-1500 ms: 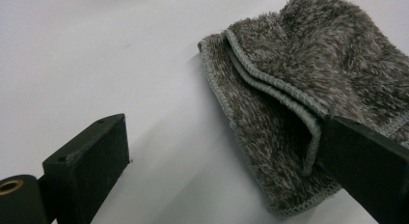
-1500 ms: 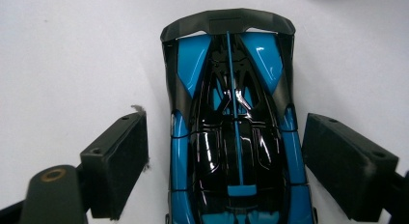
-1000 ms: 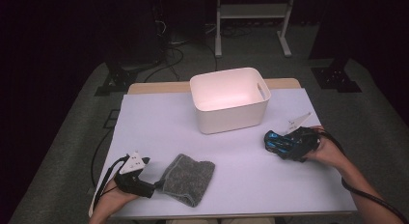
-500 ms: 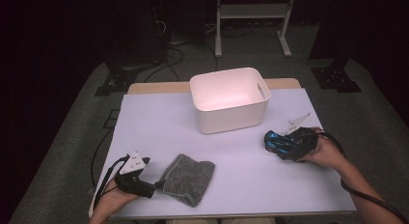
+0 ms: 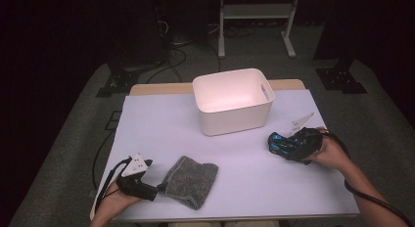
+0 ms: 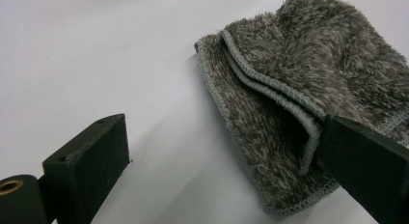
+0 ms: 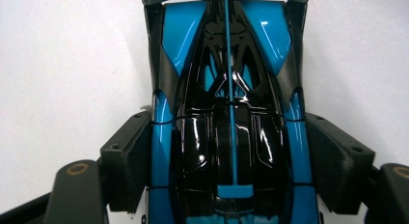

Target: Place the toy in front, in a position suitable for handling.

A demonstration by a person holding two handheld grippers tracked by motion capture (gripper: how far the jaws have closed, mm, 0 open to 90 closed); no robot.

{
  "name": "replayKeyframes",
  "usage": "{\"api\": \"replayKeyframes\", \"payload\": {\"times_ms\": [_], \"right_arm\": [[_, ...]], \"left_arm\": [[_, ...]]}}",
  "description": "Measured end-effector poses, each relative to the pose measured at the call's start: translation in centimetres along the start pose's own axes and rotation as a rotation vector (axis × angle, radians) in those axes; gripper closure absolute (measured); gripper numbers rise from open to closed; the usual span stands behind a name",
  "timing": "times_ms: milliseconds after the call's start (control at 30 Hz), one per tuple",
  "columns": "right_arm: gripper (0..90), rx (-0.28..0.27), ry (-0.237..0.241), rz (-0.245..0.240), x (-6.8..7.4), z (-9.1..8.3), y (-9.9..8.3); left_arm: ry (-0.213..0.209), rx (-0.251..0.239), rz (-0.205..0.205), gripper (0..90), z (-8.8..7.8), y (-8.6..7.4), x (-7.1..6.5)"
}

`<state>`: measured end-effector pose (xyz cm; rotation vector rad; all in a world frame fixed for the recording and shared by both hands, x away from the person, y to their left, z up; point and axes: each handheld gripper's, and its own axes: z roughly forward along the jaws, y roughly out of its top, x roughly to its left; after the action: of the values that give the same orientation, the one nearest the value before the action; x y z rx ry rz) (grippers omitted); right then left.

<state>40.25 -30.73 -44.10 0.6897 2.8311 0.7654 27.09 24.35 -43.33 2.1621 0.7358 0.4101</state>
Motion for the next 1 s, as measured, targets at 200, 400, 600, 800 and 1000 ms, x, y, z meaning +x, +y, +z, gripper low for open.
{"api": "replayKeyframes", "payload": {"times_ms": [200,400,600,800,1000], "right_arm": [[24.8,0.026,-0.011,0.007,0.2,-0.1,0.4],[24.9,0.033,-0.025,0.028,0.4,-0.1,0.4],[25.0,0.034,-0.031,0.035,0.6,-0.4,0.3],[25.0,0.039,-0.022,0.038,0.7,-0.8,0.1],[25.1,0.024,-0.008,0.04,0.9,-1.1,0.1]], "left_arm": [[0.002,-0.001,-0.002,3.7,-0.1,0.0,0.0],[0.003,-0.002,-0.002,3.7,-0.2,-0.1,0.1],[0.003,-0.004,-0.004,3.7,-0.2,-0.1,0.1],[0.002,-0.001,0.0,3.7,-0.1,0.0,0.1],[0.002,-0.002,-0.005,3.7,-0.1,0.0,0.1]]}}
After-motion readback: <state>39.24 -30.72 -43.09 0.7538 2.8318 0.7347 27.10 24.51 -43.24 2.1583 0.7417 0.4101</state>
